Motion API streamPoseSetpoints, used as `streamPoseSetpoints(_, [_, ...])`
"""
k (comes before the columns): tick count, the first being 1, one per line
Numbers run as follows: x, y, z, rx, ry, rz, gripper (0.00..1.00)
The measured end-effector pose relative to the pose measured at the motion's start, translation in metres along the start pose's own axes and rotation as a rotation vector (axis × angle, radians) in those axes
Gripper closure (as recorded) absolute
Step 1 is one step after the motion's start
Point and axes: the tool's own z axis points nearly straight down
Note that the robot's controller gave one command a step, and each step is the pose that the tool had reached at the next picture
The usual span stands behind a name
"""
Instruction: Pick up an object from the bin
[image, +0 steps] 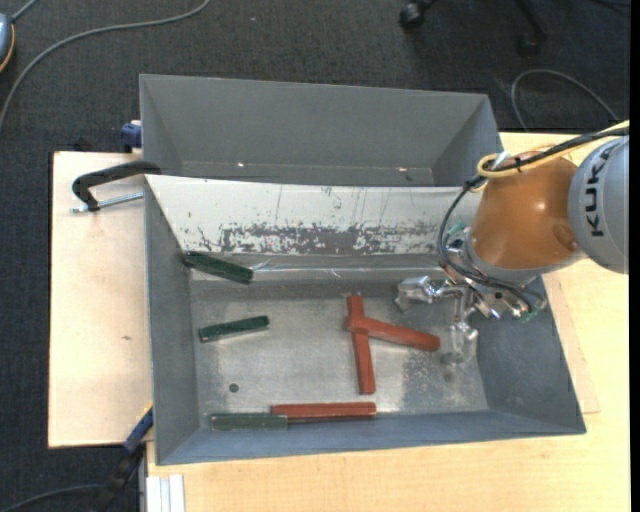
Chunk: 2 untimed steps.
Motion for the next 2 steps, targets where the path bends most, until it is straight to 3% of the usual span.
streamPoseSetpoints(1, [-0.001, 0.002, -0.002, -0.002, -0.001, -0.002, 1.0])
streamPoseSetpoints(2, [-0.005, 0.014, -0.161, 0.004, -0.005, -0.402, 1.0])
